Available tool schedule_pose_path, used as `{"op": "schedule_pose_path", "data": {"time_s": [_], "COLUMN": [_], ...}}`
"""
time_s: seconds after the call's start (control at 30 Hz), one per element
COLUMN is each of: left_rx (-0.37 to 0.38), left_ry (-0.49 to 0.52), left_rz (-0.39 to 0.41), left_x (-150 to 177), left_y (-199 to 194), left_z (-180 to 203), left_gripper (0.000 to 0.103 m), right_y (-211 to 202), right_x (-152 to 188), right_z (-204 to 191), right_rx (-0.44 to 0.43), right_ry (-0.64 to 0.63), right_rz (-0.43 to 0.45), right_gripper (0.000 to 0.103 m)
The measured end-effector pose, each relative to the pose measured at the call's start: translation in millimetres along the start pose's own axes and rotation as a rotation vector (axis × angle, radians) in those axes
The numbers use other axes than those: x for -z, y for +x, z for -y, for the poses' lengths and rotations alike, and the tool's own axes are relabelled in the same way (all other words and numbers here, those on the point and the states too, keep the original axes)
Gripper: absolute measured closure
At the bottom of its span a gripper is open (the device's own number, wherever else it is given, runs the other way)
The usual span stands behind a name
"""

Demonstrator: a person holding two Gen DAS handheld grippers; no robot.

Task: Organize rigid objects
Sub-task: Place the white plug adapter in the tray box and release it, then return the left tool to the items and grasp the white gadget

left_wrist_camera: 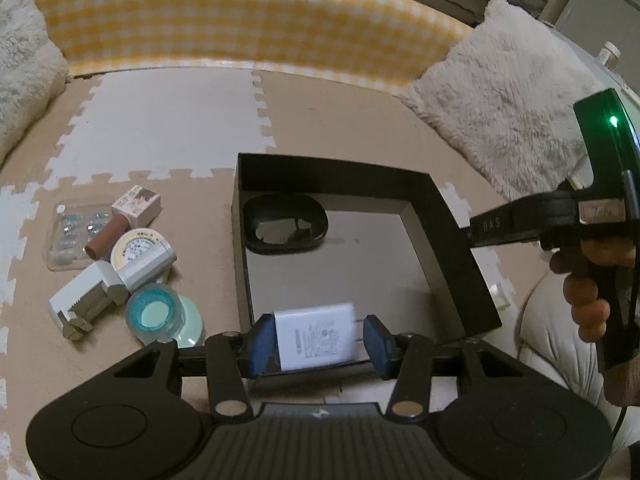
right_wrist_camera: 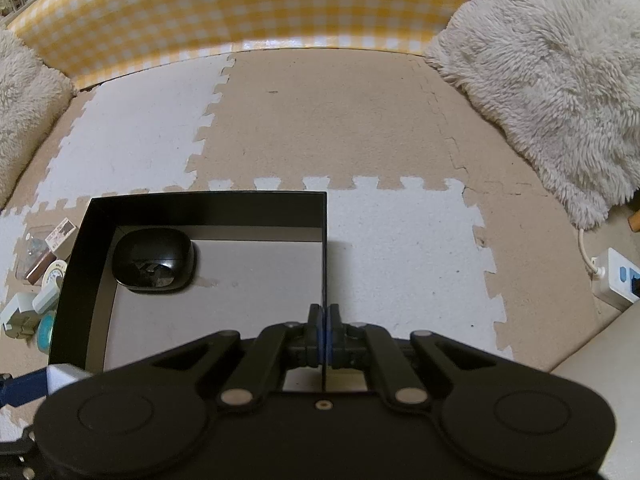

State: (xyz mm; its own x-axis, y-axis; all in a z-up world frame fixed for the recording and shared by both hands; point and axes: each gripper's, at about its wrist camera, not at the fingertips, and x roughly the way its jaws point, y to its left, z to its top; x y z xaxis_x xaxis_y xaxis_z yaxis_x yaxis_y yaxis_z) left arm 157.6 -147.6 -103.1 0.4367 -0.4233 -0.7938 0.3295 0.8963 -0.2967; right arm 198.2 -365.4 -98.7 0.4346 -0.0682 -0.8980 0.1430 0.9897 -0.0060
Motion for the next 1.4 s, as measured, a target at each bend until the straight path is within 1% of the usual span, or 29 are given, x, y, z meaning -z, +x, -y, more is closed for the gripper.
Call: {"op": "schedule_pose_path", "data": {"time_s": [0.1,0.5,0.6,0.67,0.73,0.8,0.97,1.17,1.4], "left_rx": [0.015,0.03,0.022,0.015,0.014,0.01,-0.006,-0.047,-0.104], "left_ry": [0.001,0.045,0.049,0.053,0.051,0.049,0.043,-0.013,-0.091], "left_rz": [-0.01,-0.009,-0.003,0.005,0.016,0.031,0.077,0.124,0.165], "left_x": [1,5,6,5,4,2,-3,-13,-22], "left_y": [-1,-9,-12,-14,-18,-22,-31,-41,-50], "left_z": [1,14,16,17,16,15,8,-14,-45], "left_gripper": [0.044,0.019,0.013,0.012,0.009,0.004,0.001,0.0,0.0], "right_y": [1,2,1,0,0,-1,-4,-5,-5], "right_x": [0,1,1,1,2,2,4,5,6], "right_z": [0,0,0,1,2,3,6,9,17], "right_rx": [-0.002,-0.008,-0.011,-0.015,-0.019,-0.025,-0.037,-0.049,-0.082], "right_ry": [0.002,0.002,0.006,0.01,0.013,0.019,0.026,0.037,0.09], "right_rz": [-0.006,-0.011,-0.011,-0.009,-0.008,-0.007,-0.002,-0.001,-0.009], "right_gripper": [0.101,0.101,0.101,0.101,0.101,0.101,0.101,0.101,0.1]}}
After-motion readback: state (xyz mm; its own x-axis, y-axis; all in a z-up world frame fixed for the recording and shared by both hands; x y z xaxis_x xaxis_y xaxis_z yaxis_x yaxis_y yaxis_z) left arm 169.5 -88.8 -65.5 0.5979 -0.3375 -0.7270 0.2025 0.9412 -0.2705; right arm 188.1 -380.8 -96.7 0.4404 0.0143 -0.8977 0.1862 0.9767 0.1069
